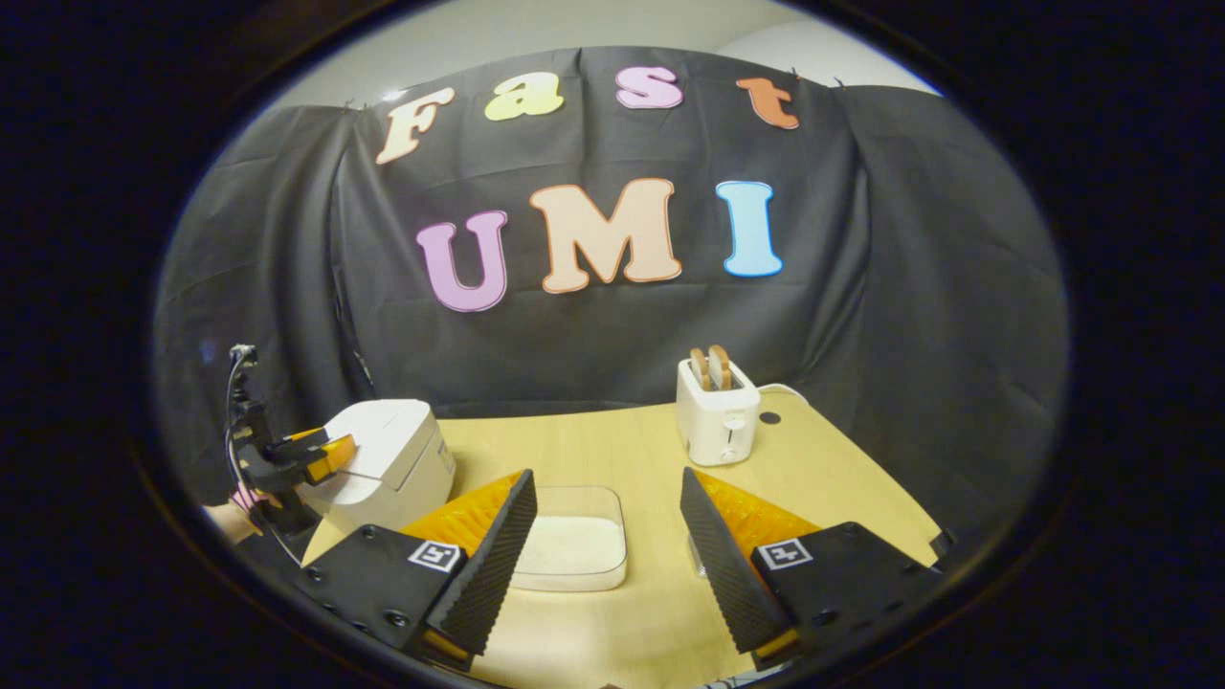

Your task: Close the left gripper, press the button to open the rice cooker; take a wooden spoon from the chopstick holder with the right hand, scoop a spoonful of rice and pour it into the rice cooker, then put the wooden spoon back into the chopstick holder.

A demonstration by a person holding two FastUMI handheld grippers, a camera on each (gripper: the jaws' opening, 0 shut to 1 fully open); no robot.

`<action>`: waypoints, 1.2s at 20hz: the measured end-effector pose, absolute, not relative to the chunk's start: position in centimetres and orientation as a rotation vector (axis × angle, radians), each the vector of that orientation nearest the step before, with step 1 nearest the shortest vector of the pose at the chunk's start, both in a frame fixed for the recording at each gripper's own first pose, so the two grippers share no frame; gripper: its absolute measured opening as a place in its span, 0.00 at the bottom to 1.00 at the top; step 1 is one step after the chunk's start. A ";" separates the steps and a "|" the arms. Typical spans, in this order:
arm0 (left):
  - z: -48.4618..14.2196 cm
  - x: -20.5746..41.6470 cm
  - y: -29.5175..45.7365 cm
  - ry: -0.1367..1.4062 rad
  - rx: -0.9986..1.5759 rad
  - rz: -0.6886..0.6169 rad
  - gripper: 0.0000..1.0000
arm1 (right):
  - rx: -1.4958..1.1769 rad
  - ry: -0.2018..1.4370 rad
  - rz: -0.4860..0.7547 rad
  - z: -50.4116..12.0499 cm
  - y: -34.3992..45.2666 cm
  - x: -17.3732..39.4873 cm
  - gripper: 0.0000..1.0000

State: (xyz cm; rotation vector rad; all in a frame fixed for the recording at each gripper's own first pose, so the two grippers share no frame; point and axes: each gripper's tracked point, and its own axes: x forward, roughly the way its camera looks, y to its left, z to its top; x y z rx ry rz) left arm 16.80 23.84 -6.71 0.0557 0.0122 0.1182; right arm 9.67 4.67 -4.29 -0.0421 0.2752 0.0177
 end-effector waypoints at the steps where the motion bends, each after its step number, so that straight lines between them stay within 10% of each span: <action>1: -6.7 16.8 23.8 -0.017 0.057 0.119 0.92 | -0.039 0.279 0.019 -4.4 4.8 9.5 0.94; 24: -2.0 14.3 19.9 -0.071 0.120 0.085 0.93 | -0.053 0.232 0.024 -3.2 5.3 6.5 0.94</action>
